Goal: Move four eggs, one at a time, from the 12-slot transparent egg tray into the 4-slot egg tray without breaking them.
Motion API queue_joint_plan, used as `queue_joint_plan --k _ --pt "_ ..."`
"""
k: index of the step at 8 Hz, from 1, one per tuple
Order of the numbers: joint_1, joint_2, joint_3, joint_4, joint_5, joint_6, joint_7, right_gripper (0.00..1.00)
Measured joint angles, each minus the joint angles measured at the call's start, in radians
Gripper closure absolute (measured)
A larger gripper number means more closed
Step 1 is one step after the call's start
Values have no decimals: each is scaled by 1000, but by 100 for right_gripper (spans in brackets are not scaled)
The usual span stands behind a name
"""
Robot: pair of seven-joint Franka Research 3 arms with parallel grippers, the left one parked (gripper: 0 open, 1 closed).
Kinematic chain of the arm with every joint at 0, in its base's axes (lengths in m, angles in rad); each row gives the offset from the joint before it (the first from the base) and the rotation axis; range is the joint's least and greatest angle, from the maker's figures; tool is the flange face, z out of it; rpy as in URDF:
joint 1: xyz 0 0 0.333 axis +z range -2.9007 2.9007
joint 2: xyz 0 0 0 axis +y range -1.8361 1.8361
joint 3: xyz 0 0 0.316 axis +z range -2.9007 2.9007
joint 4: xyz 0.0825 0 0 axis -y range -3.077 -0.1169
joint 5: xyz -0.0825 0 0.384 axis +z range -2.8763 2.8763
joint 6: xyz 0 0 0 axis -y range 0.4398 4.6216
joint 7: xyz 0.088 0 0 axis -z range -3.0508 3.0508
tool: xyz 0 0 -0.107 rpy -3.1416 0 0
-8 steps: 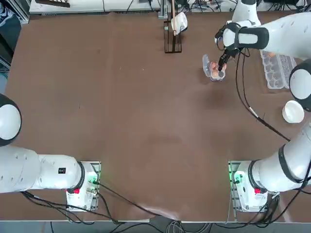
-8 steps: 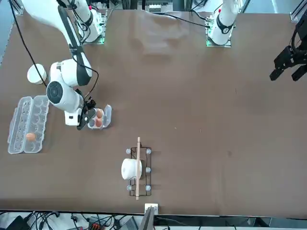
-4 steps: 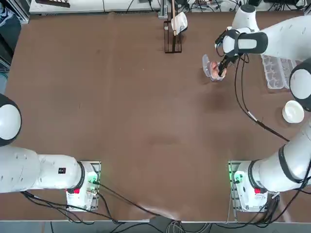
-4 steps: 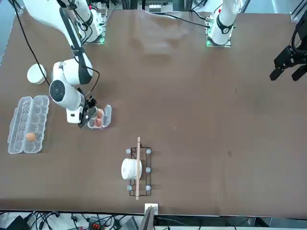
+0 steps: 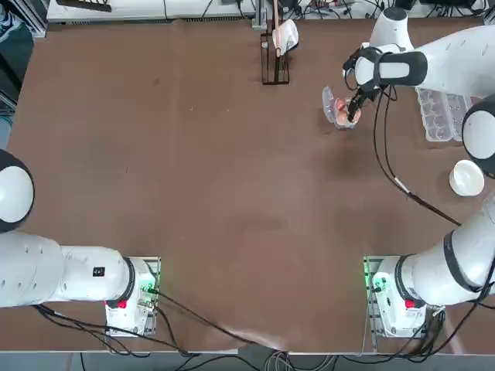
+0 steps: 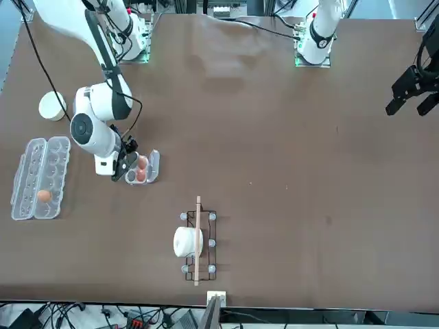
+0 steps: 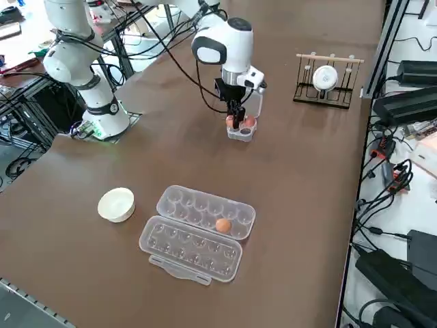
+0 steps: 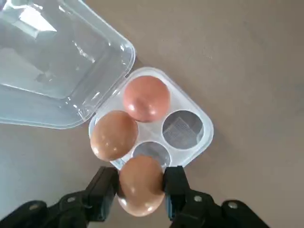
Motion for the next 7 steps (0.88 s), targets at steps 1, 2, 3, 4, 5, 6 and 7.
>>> queue_joint_plan --k 1,2,3,4,5,6,7 --pt "0 0 -1 -3 0 13 0 42" --pt "0 0 -1 -5 0 20 0 42" --pt "0 0 -1 -5 0 22 0 41" --pt "0 0 -1 -5 0 23 0 41" --pt "0 0 -2 -5 0 23 0 27" --pt "0 0 -2 -5 0 23 0 10" --pt "0 0 -2 -5 0 23 0 1"
